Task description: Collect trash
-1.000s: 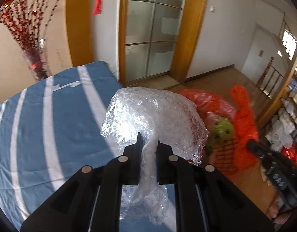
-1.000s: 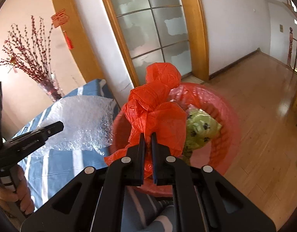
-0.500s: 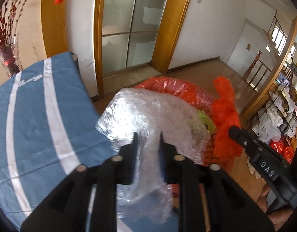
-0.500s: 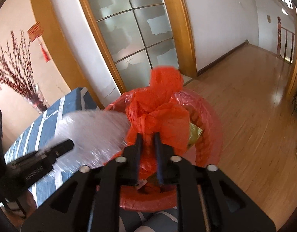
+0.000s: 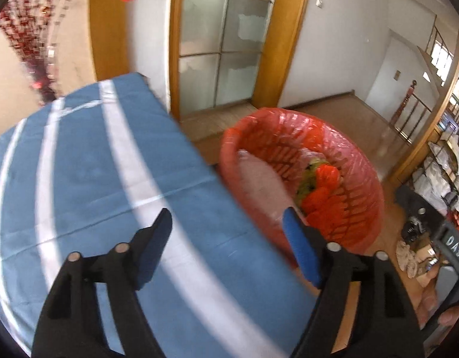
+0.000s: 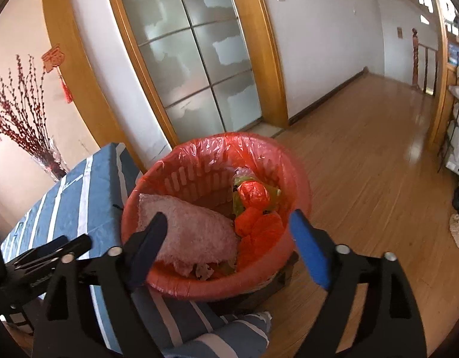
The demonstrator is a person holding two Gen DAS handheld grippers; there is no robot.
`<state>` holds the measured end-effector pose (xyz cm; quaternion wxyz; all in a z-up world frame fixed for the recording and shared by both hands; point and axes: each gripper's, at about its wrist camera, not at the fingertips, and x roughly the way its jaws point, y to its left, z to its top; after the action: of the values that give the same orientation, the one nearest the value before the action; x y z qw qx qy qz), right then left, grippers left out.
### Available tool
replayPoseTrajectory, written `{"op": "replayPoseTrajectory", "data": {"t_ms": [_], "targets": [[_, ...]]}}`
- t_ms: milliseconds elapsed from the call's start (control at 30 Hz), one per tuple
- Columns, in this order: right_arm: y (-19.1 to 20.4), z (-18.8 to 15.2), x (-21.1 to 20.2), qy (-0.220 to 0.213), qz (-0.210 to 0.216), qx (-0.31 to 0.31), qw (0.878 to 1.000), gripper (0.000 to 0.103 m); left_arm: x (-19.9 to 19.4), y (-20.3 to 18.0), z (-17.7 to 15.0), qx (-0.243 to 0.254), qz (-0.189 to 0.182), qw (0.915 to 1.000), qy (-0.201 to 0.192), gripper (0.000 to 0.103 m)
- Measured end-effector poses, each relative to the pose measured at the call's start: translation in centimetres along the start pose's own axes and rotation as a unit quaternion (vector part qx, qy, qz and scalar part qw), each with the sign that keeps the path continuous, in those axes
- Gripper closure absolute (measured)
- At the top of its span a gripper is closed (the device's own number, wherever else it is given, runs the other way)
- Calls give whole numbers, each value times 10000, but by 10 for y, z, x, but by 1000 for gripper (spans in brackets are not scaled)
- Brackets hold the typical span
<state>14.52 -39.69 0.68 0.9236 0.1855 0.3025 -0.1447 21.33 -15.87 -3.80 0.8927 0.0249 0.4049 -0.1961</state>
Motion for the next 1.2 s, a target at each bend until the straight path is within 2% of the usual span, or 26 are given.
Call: {"op": "replayPoseTrajectory", "data": {"t_ms": [67, 300, 400, 433, 533, 667, 833, 1200], "targets": [[7, -7, -14, -127, -101, -138, 9998, 12, -18, 11, -12, -16, 197, 9997, -149, 19], [43, -34, -56, -508, -384, -806, 9947, 10, -81, 45, -57, -186, 967, 9931, -633, 4], [58, -45, -69, -564, -495, -1029, 9919, 9, -105, 56, -74, -320, 1266, 9883, -793, 4], [65, -49, -74, -608, -499, -1099, 9908, 4, -113, 58, -79, -377, 1349, 9867, -827, 4], [73, -56, -84, -681, -454, -1151, 9900, 3, -130, 63, -90, -467, 1498, 9829, -968, 4], [83, -66, -91, -682, -480, -1240, 9888, 3, -148, 62, -104, -524, 1589, 9783, -1219, 4], [86, -78, -96, -641, -594, -1345, 9871, 3, -154, 62, -113, -577, 1594, 9778, -1230, 4], [85, -90, -111, -616, -498, -1353, 9876, 3, -171, 55, -128, -620, 1527, 9764, -1395, 4]]}}
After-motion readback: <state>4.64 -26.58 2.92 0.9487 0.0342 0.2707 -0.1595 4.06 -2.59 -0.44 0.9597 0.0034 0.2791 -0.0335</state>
